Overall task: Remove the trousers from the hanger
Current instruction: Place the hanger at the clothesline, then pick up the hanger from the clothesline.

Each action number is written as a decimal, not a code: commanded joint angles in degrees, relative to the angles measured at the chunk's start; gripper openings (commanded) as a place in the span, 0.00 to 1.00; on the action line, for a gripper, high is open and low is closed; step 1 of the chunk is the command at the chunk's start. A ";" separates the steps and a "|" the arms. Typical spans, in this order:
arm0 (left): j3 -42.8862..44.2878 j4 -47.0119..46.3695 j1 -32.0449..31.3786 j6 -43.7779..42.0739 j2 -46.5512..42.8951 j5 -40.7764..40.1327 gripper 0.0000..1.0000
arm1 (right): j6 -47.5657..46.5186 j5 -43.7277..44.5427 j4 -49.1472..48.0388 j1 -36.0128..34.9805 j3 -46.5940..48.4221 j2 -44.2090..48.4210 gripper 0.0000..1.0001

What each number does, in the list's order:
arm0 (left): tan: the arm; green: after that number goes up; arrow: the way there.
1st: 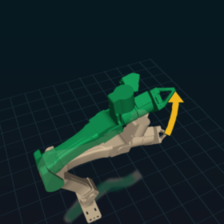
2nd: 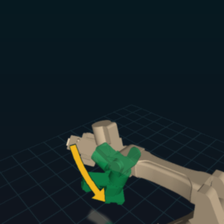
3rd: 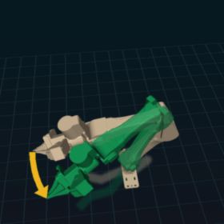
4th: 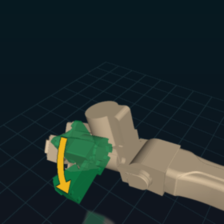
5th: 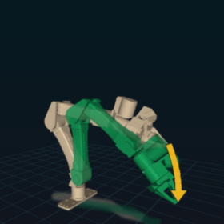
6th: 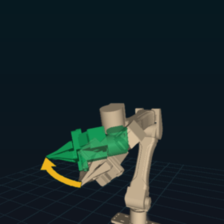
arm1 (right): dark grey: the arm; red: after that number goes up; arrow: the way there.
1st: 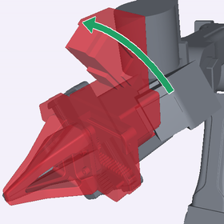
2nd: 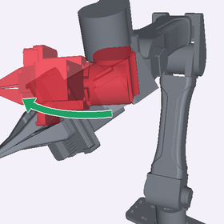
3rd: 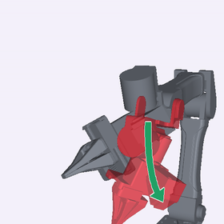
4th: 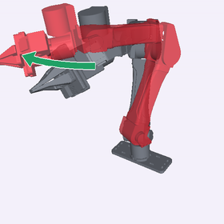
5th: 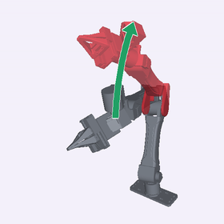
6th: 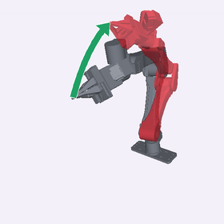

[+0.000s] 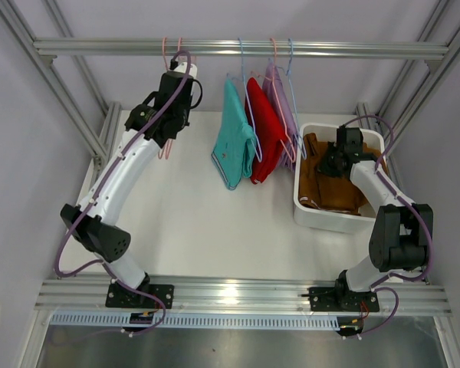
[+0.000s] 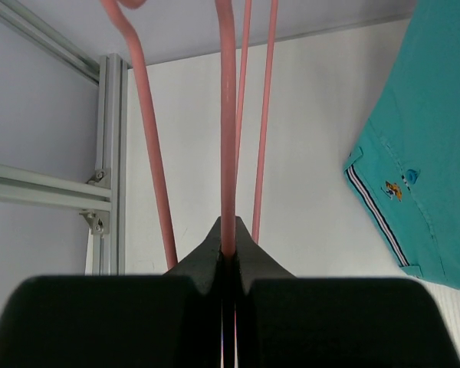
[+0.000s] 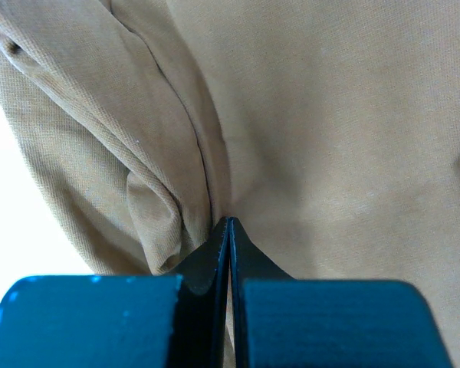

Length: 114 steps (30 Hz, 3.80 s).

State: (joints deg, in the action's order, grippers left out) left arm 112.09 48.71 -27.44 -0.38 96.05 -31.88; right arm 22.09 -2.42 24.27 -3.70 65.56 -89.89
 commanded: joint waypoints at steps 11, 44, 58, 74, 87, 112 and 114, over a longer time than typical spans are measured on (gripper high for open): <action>-4.69 -0.81 0.11 3.55 -7.54 -0.91 0.40 | -1.34 -1.80 -0.63 -1.74 -0.43 2.08 0.02; -14.70 -7.74 -4.91 4.67 -25.19 2.94 0.89 | -2.49 -3.38 2.36 -4.20 0.62 4.63 0.25; -28.24 -20.84 -4.38 14.26 -40.24 24.39 0.94 | -2.75 -3.47 3.24 -6.40 0.18 5.51 0.50; -22.90 -35.52 -4.38 29.55 -23.99 45.94 0.95 | -3.28 -1.28 6.22 -7.99 -0.61 7.79 0.54; -10.76 -37.11 -4.46 32.02 -7.99 48.66 0.97 | -2.40 5.14 9.21 -6.23 0.27 11.75 0.57; -5.31 -40.97 -1.74 37.29 4.14 55.60 0.94 | -2.75 -1.36 7.19 -1.22 -2.28 14.74 0.57; -5.39 -42.28 -1.48 38.87 4.32 57.10 0.90 | -2.66 -1.89 7.19 -1.04 -2.45 14.48 0.56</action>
State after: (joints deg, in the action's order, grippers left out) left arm 104.40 11.51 -29.45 34.63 100.31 20.84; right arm 19.42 -1.85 32.58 -5.37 63.33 -76.05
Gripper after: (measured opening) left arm 0.921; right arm 0.567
